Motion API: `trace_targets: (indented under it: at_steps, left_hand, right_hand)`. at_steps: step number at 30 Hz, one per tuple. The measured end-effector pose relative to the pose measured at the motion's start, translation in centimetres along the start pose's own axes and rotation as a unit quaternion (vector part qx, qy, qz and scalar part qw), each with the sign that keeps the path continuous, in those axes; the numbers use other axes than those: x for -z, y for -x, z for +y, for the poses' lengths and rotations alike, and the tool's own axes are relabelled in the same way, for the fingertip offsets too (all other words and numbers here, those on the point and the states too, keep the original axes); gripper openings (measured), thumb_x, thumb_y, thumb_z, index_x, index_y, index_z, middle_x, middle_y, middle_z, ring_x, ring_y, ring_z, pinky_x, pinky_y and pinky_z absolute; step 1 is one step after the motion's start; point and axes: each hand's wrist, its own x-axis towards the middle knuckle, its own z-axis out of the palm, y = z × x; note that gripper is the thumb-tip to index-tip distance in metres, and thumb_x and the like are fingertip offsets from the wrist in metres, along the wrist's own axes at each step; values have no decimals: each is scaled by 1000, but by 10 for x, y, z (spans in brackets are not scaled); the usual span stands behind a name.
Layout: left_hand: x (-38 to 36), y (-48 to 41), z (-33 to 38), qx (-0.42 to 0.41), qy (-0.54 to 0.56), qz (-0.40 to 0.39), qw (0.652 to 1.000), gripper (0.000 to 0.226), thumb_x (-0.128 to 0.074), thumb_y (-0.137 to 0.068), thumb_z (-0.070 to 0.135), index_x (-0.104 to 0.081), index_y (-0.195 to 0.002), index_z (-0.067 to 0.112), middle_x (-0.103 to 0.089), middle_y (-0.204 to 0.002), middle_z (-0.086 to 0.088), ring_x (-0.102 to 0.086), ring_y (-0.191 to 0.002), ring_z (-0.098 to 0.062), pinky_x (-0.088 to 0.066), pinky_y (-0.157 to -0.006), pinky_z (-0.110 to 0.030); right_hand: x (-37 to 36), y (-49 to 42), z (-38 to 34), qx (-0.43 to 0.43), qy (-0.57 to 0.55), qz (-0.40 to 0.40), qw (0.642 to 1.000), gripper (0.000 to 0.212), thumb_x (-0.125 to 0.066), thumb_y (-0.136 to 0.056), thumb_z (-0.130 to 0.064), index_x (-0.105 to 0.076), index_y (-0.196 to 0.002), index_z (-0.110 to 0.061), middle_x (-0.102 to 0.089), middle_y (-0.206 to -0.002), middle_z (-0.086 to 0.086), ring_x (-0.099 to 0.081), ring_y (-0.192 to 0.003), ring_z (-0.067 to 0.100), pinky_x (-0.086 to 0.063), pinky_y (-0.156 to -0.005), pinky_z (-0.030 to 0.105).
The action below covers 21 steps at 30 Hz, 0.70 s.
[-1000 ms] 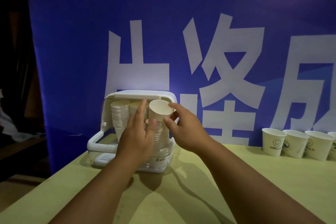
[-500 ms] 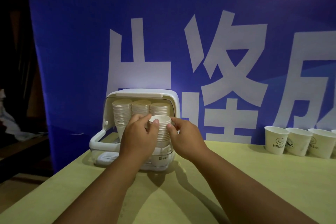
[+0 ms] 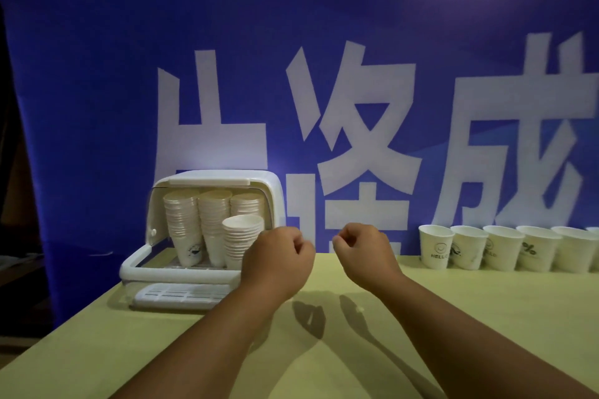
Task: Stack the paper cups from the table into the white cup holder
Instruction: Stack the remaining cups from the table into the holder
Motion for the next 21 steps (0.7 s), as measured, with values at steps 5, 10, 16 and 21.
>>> trace_targets:
  at_steps: [5,10,16,21]
  left_hand:
    - [-57,0,39,25,35,-71,997,34,-58,-93,34,-53,-65,17,-57,-63,0,-49,-55,-13,-37,-49,-26]
    - [-122,1,85,10,29,-116,993,28,-56,-95,33,-55,-70,21,-59,-71,1,-51,-60,-14,-39,-53,-28]
    - [-196,-11,129,-47,8,-139,989,23,-54,-101,31,-55,-123,28,-67,-112,2,-63,-91,-15,-56,-75,-32]
    - [-245,-14,144,-86,7,-174,981,72,-53,-104,32,-7,-159,41,-55,-141,-2,-59,-122,-23,-57,-93,-37]
  right_hand:
    - [55,-1,66,-36,50,27,998,18,-63,-97,-24,-63,-79,-26,-65,-72,-7,-63,-67,10,-47,-59,18]
    - [100,-13,135,-75,95,45,992,13,-63,-97,-25,-65,-84,-25,-68,-80,-8,-65,-72,9,-56,-68,23]
    - [126,-29,200,-110,106,108,982,47,-65,-94,-16,-47,-133,-36,-65,-104,-9,-64,-85,9,-55,-68,24]
    - [132,-40,230,-108,108,76,985,76,-64,-92,-12,-25,-152,-39,-64,-118,-4,-60,-94,11,-50,-81,29]
